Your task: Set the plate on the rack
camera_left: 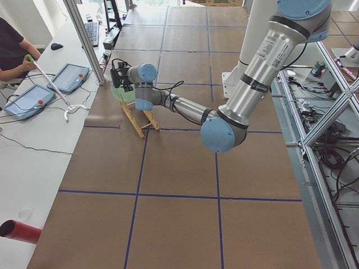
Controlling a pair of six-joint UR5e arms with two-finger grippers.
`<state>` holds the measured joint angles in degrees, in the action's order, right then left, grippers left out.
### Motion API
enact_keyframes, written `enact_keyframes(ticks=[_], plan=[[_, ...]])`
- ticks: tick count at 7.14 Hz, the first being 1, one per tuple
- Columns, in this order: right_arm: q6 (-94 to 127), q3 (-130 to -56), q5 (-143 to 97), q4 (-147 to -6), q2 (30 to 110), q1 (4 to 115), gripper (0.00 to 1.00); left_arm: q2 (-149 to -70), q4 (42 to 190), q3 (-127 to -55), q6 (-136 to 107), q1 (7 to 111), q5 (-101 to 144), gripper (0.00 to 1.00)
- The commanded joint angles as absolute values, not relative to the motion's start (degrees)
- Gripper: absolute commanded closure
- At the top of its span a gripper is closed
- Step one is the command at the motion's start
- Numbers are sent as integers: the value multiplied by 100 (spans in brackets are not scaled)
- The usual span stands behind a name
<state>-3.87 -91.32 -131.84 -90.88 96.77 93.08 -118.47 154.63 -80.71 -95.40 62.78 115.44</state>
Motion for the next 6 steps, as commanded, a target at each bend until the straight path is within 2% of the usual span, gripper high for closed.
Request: enact_keyframes(ticks=[1,3,5,6], plan=[[-387,-9132,-13184,-9088,9677,9308,0,-11227,13333,-8803,-6869,7588,13389,0],[-387,-9132,-13184,-9088,9677,9308,0,-9929,12484,-9428,-4082,8031,13395,0],[-387,-9141,-13184,-9088,9677,9308,0,-8681,12289,-9562,-1707,8917,13395,0],[-387,-9141,-13184,-9088,9677,9308,0,-8240,11748,-9554,-670,9008,13395,0]])
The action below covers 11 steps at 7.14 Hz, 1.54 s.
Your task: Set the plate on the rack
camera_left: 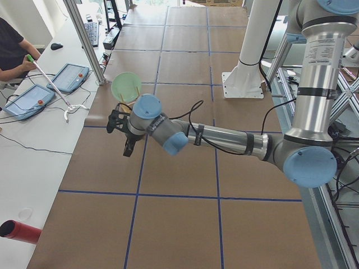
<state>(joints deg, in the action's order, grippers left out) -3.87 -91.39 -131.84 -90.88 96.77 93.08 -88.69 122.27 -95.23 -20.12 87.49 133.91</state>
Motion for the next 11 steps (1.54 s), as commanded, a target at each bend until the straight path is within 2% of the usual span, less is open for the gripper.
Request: enact_keyframes(ticks=[1,2,4,6,8,11], plan=[[-387,-9141,-13184,-9088,9677,9308,0,-8096,10716,-9554,585,9366,13342,0],[-387,-9141,-13184,-9088,9677,9308,0,-8164,9748,-9615,998,9874,13342,0],[-387,-9141,-13184,-9088,9677,9308,0,-8970,8100,-9773,1002,9932,13342,0],[-387,-9132,-13184,-9088,9677,9308,0,-9123,8085,-9826,671,9897,13403,0],[-387,-9132,-13184,-9088,9677,9308,0,-9088,8174,-10001,-87,9033,13369,0],[-387,-9141,-13184,-9088,9677,9308,0,-9009,8227,-10168,-70,8982,13395,0]])
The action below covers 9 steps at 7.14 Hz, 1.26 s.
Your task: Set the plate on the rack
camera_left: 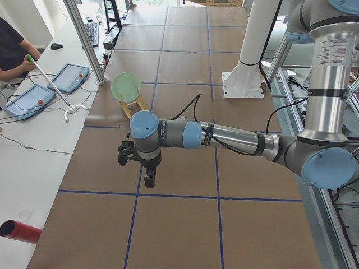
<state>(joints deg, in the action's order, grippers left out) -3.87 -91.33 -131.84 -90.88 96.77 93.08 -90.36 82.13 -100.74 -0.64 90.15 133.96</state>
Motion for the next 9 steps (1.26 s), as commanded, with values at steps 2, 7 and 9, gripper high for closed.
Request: enact_keyframes(ticks=[2,7,9], plan=[[-387,-9132,-13184,-9088,9677,9308,0,-8956,8227,-10248,-70,9009,13403,0],[-387,-9132,-13184,-9088,9677,9308,0,-8833,8253,-9923,501,9131,13421,0],[-387,-9141,-13184,-9088,9677,9308,0,-8833,8139,-9914,448,9571,13789,0]])
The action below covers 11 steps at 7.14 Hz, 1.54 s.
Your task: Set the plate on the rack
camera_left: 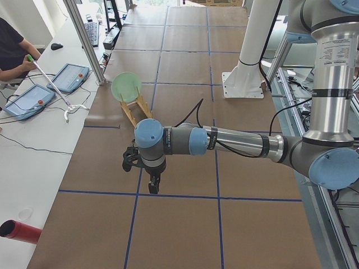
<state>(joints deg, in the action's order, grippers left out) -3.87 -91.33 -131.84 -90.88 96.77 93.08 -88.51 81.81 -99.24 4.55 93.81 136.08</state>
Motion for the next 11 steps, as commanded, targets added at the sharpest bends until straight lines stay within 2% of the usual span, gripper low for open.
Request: enact_keyframes(ticks=[1,11], plan=[[-387,-9132,-13184,-9088,9677,9308,0,-8850,8139,-9810,448,9571,13790,0],[-387,-9132,-13184,-9088,9677,9308,0,-8851,8147,-9703,466,9554,13746,0]])
